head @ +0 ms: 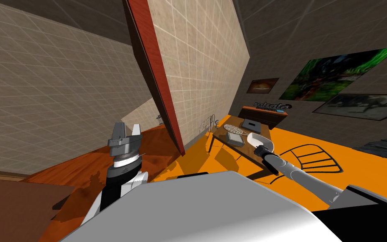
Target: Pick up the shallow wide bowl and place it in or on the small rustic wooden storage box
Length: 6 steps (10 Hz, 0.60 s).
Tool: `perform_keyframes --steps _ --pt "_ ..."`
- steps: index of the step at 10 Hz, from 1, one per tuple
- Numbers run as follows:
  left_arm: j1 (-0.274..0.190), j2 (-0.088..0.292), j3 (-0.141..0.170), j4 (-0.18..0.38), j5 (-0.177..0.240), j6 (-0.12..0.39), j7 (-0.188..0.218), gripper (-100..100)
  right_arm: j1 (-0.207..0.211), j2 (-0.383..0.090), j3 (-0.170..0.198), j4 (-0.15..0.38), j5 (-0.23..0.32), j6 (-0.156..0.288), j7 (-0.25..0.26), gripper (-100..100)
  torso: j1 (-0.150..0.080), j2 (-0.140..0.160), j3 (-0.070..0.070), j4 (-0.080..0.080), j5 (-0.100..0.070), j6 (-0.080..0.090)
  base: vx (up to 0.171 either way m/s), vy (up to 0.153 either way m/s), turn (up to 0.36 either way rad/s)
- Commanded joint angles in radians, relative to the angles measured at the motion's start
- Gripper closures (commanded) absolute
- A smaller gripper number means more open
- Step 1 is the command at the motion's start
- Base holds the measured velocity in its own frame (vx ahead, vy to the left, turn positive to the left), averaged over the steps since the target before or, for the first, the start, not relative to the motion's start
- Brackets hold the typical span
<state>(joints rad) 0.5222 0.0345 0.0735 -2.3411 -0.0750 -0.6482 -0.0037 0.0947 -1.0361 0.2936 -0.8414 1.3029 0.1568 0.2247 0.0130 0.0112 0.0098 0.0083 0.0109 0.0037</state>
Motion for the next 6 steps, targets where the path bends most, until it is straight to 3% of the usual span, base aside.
perform_keyframes --steps 1,2,4,6 --pt "0.000 0.000 0.000 0.000 0.000 0.000 0.000 0 -0.001 0.000 0.003 0.002 -0.037 0.005 0.003 100 0.000 0.000 0.000 0.000 0.000 0.000 -0.004 0.012 -0.026" --pt "0.000 0.000 0.000 0.000 0.000 0.000 0.000 0 0.004 -0.034 -0.011 0.019 -0.063 -0.032 -0.014 100 -0.003 -0.001 -0.001 0.000 -0.001 0.000 0.001 0.105 0.174" --pt "0.000 0.000 0.000 0.000 0.000 0.000 0.000 0 0.004 -0.034 -0.011 0.019 -0.063 -0.032 -0.014 100 0.004 -0.005 -0.003 -0.001 0.001 -0.002 0.025 0.094 0.077" --pt "0.000 0.000 0.000 0.000 0.000 0.000 0.000 0 0.013 -0.059 -0.013 0.039 -0.082 -0.079 -0.018 100 0.000 -0.007 -0.004 -0.001 0.000 -0.002 0.094 0.072 0.051"
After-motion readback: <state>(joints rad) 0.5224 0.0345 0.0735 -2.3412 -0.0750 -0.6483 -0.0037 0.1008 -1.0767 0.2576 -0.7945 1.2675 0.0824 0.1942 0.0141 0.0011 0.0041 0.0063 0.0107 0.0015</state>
